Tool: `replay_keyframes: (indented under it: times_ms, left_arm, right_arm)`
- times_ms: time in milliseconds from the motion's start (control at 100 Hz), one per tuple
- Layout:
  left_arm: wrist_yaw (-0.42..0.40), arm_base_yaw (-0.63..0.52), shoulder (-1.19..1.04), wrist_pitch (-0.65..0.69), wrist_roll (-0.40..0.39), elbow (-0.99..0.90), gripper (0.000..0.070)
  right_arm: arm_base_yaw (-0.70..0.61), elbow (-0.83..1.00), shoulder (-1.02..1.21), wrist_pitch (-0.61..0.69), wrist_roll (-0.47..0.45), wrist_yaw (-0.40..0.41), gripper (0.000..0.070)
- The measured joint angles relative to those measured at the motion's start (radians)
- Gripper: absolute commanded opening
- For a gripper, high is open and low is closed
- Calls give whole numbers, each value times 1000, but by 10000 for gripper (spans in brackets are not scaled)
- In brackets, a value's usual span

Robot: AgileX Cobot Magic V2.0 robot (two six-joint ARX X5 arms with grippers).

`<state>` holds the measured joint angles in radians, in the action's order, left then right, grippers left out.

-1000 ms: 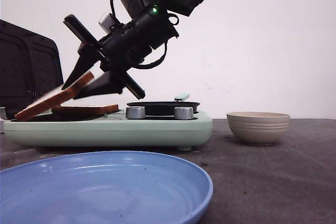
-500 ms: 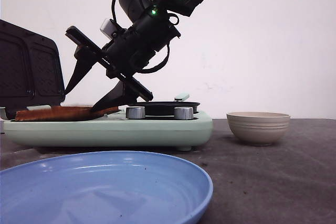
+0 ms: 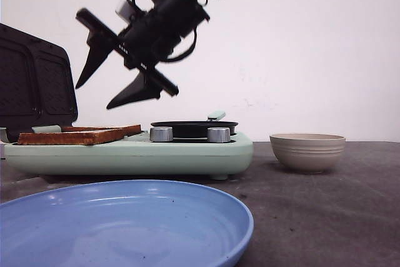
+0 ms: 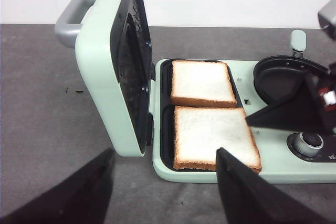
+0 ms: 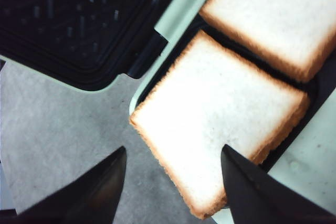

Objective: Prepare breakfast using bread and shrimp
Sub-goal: 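Raise the right gripper away from the grill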

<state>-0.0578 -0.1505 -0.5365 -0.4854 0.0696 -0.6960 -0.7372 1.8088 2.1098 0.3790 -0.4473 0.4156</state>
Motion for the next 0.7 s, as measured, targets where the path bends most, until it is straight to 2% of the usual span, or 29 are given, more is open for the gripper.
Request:
replay_keyframes:
  times_ms: [220, 470, 700]
  left_arm:
    - [0, 0, 0, 0, 0, 0, 325]
    - [0, 0, 0, -2, 0, 0, 325]
    - [0, 0, 0, -2, 0, 0, 324]
  right_arm:
    - [29, 92, -13, 166, 116, -66, 353]
    - [85, 92, -115, 270, 258, -139, 348]
    - [118, 93, -232, 332, 349, -146, 347]
